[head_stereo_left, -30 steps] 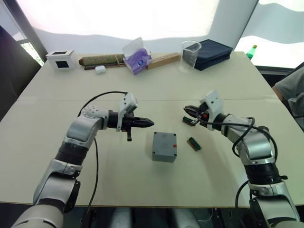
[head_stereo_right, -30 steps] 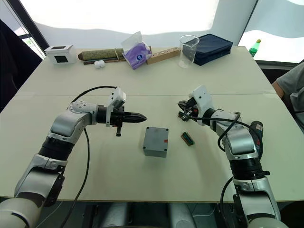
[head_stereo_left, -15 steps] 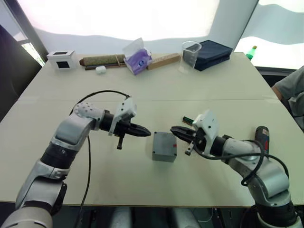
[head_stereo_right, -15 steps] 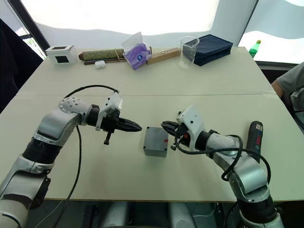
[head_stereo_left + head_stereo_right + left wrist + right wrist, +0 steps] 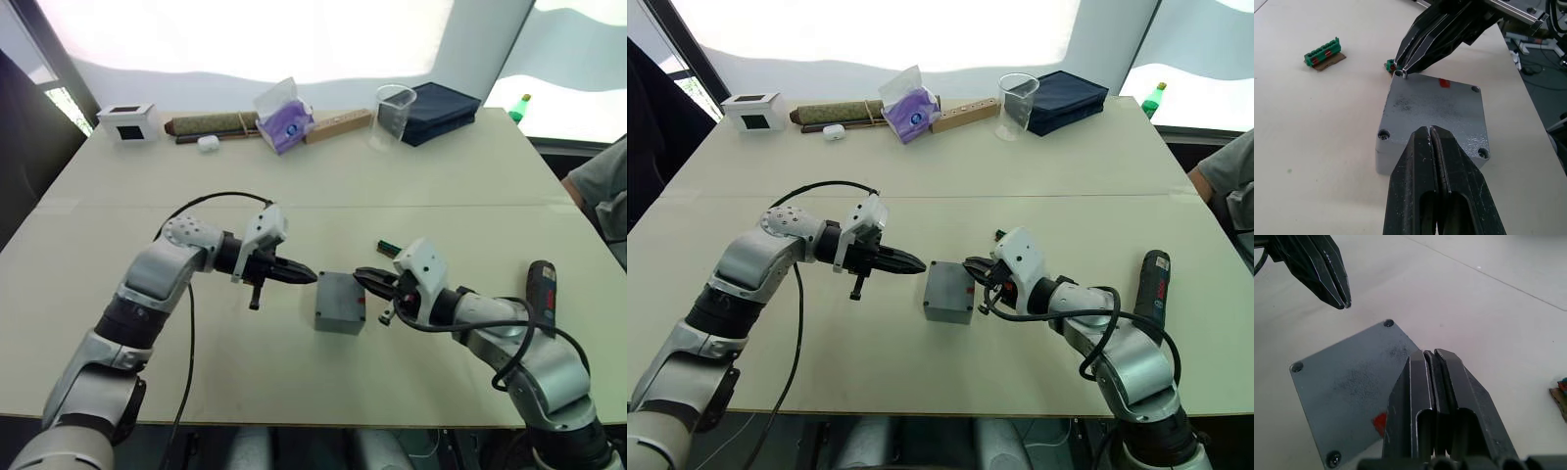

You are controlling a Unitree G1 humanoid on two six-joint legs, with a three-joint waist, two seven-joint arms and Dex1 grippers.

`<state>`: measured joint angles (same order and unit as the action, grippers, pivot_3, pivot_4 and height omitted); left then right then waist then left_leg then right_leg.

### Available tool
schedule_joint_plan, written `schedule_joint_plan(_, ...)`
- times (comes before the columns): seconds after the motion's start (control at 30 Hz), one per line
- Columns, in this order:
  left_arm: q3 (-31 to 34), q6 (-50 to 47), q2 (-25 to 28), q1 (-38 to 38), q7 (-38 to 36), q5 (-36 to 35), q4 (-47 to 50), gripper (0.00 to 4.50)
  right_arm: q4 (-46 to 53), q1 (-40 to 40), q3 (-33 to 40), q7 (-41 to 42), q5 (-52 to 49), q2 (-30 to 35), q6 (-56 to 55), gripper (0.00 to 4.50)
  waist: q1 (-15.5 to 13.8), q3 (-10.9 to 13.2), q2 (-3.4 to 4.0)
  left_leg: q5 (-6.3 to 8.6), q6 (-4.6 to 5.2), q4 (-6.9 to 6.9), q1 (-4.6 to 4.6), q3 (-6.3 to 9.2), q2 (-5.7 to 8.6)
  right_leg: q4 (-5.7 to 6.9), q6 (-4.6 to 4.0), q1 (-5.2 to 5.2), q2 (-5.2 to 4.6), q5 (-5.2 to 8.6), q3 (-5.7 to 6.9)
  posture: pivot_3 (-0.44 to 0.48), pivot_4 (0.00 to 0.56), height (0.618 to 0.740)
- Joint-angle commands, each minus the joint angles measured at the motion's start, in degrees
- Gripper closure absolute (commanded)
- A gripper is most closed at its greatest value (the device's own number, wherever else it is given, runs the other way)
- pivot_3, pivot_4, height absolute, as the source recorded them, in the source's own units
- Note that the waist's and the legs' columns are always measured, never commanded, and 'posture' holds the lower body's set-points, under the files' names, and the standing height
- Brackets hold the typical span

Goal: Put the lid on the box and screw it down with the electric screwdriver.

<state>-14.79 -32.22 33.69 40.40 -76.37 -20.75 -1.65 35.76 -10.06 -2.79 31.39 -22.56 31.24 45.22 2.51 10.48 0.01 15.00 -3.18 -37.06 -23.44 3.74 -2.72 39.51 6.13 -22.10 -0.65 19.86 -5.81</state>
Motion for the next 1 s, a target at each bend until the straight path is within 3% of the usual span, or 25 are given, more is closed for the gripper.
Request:
schedule_joint_plan(0.03, 1.33, 0.06, -0.17, 1.19, 0.41, -0.77, 0.34, 4.5, 0.09, 0.12, 1.1, -0.15, 0.39, 0.71, -1.5, 4.45, -0.01, 0.0, 0.0, 0.0, 0.0, 0.0, 0.0, 0.0, 0.0, 0.0, 0.0, 0.0, 0.0, 0.0, 0.0, 0.0, 0.15, 0.737)
schedule_joint_plan(0.7, 1.2, -0.53, -0.4, 1.43, 1.52, -0.96, 0.46, 4.5, -2.25, -0.06, 0.07, -0.27, 1.06, 0.44, -3.0, 4.45, -0.03, 0.0, 0.0, 0.0, 0.0, -0.01, 0.0, 0.0, 0.0, 0.0, 0.0, 0.0, 0.0, 0.0, 0.0, 0.0, 0.15, 0.737)
schedule_joint_plan(0.83, 1.41, -0.97, -0.68, 1.43, 1.85, -1.35, 0.63, 4.5, -1.57, 0.4, 0.63, 0.2, 0.78, 1.37, -2.36, 3.29, -0.03, 0.0, 0.0, 0.0, 0.0, -0.01, 0.0, -0.01, 0.0, 0.0, 0.0, 0.0, 0.0, 0.0, 0.0, 0.0, 0.15, 0.737)
schedule_joint_plan(1.0, 1.82, -1.85, -1.21, 1.74, 2.2, -2.27, 0.79, 4.5, -0.32, 0.42, 2.01, 0.34, 0.1, 2.76, -1.18, 1.4, 0.0, 0.0, 0.0, 0.0, 0.0, 0.0, 0.0, 0.0, 0.0, 0.0, 0.0, 0.0, 0.0, 0.0, 0.0, 0.0, 0.15, 0.737)
